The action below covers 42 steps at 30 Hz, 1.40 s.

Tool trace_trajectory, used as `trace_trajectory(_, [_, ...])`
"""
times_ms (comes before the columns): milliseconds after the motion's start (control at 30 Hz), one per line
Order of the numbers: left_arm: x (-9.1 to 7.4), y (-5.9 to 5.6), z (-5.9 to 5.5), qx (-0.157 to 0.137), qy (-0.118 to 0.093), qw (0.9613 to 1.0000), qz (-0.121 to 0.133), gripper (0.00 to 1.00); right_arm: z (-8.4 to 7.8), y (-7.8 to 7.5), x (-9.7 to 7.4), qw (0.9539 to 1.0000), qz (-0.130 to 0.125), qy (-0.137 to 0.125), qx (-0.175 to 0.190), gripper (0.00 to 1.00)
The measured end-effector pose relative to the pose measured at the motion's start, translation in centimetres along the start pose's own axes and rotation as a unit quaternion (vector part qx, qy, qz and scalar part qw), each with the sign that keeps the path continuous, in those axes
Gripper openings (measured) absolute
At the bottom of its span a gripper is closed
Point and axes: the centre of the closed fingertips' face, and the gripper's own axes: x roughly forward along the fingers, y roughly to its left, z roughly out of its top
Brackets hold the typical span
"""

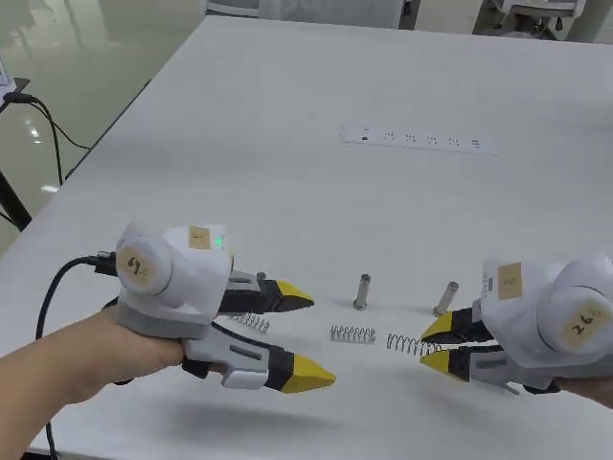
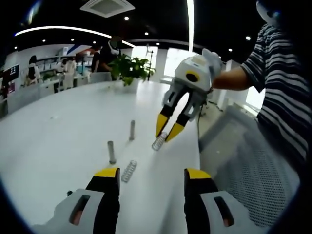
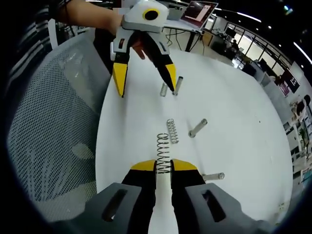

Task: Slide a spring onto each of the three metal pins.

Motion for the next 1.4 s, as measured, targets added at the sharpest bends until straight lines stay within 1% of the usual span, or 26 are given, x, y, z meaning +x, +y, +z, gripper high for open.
trace_trajectory(100, [0.8, -0.3, 0.3, 0.003, 0.000, 0.9999, -0.010, 0.43, 0.2, 0.3, 0.0, 1.0000, 0.003, -0.004, 0.001, 0.08])
trace_trajectory(167, [1.3, -0.4, 0.5, 0.012, 0.002, 0.9999, -0.010, 0.38, 0.3, 0.5, 0.0, 1.0000, 0.004, -0.004, -0.001, 0.08])
trace_trajectory(233, [1.8, -0.5, 0.6, 0.012, -0.001, 0.9998, -0.013, 0.35, 0.3, 0.7, 0.0, 1.0000, 0.005, -0.002, -0.007, 0.08])
trace_trajectory(267, [2.1, -0.6, 0.7, 0.008, -0.003, 0.9998, -0.018, 0.35, 0.3, 0.7, -0.1, 0.9999, 0.006, -0.002, -0.009, 0.08])
trace_trajectory(300, [2.5, -0.8, 0.8, -0.001, -0.008, 0.9997, -0.025, 0.36, 0.4, 0.7, -0.1, 0.9999, 0.006, -0.002, -0.010, 0.08])
trace_trajectory(400, [3.5, -1.4, 1.2, -0.002, -0.018, 0.9991, -0.037, 0.35, 0.5, 0.6, -0.3, 0.9999, 0.007, -0.003, -0.010, 0.08])
trace_trajectory(467, [3.8, -1.4, 1.4, -0.002, -0.023, 0.9989, -0.040, 0.33, 0.7, 0.6, -0.6, 0.9999, 0.009, -0.006, -0.013, 0.08])
trace_trajectory(567, [4.3, -1.4, 2.0, -0.016, -0.041, 0.9978, -0.050, 0.29, 1.1, 0.6, -1.0, 0.9998, 0.010, -0.013, -0.014, 0.08])
trace_trajectory(633, [4.3, -1.5, 2.2, -0.018, -0.047, 0.9972, -0.055, 0.25, 1.2, 0.5, -1.2, 0.9998, 0.010, -0.017, -0.010, 0.08])
trace_trajectory(700, [4.5, -1.5, 2.5, -0.023, -0.054, 0.9967, -0.056, 0.24, 1.5, 0.5, -1.4, 0.9996, 0.012, -0.026, 0.000, 0.08])
trace_trajectory(800, [4.8, -1.4, 2.7, -0.026, -0.063, 0.9959, -0.059, 0.21, 1.6, 0.5, -1.6, 0.9995, 0.013, -0.029, 0.005, 0.08])
trace_trajectory(1033, [5.5, -1.9, 2.8, -0.020, -0.062, 0.9950, -0.076, 0.14, 1.7, 0.7, -1.7, 0.9995, 0.015, -0.027, -0.002, 0.08])
trace_trajectory(1167, [5.7, -2.3, 2.9, -0.014, -0.063, 0.9943, -0.085, 0.06, 1.6, 0.7, -1.7, 0.9995, 0.015, -0.026, -0.003, 0.08])
trace_trajectory(1400, [5.7, -2.4, 3.0, -0.007, -0.064, 0.9940, -0.089, 0.05, 1.7, 0.7, -1.7, 0.9994, 0.017, -0.029, 0.004, 0.08])
